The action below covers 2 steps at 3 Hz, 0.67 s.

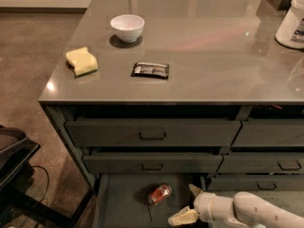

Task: Pick coke can from bottom drawer and place on counter

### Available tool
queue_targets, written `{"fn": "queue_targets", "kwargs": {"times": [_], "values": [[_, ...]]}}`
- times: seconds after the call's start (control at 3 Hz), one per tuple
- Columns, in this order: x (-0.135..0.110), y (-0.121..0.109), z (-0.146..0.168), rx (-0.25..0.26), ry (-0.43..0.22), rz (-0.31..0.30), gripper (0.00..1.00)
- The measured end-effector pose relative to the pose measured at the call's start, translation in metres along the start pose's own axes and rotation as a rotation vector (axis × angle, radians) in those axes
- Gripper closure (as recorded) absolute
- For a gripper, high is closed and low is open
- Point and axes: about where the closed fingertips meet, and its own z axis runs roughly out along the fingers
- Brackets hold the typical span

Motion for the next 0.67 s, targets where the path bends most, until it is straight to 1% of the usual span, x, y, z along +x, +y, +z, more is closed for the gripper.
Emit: {"fn": "queue_targets", "kwargs": {"times": [0.33,0.67], "values": [[0.007,-0.003,0.005,0.020,0.009,0.019,0.00],[0.018,-0.024,0.029,0.065,-0.020,0.002,0.00]]}}
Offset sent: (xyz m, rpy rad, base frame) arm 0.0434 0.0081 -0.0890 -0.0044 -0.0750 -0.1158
